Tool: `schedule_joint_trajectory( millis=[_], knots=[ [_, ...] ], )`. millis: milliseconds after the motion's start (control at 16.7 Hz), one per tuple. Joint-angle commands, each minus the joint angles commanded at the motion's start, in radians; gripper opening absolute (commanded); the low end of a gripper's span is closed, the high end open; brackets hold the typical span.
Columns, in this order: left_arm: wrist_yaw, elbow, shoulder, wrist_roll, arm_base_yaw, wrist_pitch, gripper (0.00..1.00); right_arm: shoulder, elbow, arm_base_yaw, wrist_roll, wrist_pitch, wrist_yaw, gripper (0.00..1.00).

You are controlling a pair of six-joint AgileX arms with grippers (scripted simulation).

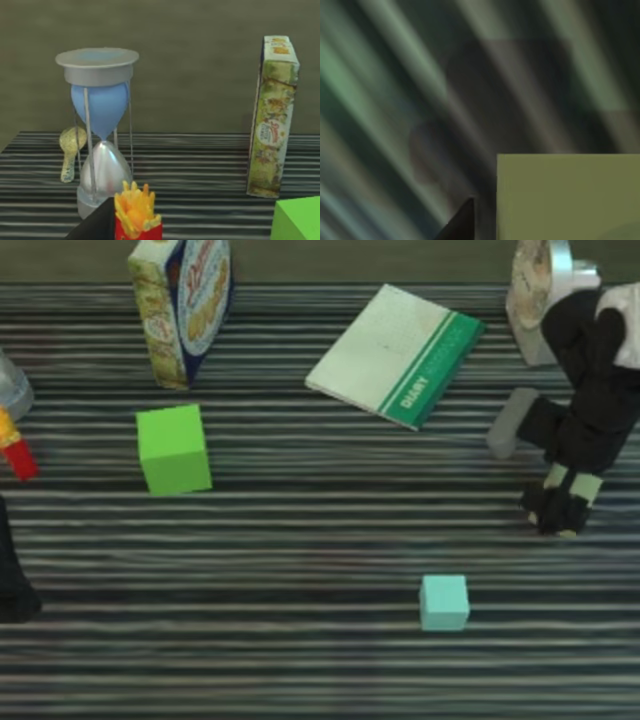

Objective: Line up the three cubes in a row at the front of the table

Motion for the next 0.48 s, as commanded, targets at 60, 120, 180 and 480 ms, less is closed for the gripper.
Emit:
schedule_joint_trajectory(
  millis=[60,120,180,480],
  knots=[
    [0.0,0.0,0.0,0.0,0.0,0.0,1.0,0.0,0.0,0.0,0.0,0.0,0.0,0.17],
    [0.0,0.0,0.0,0.0,0.0,0.0,1.0,0.0,0.0,0.0,0.0,0.0,0.0,0.1],
    [0.0,0.0,0.0,0.0,0.0,0.0,1.0,0.0,0.0,0.0,0.0,0.0,0.0,0.02],
    [0.0,0.0,0.0,0.0,0.0,0.0,1.0,0.0,0.0,0.0,0.0,0.0,0.0,0.0]
  ],
)
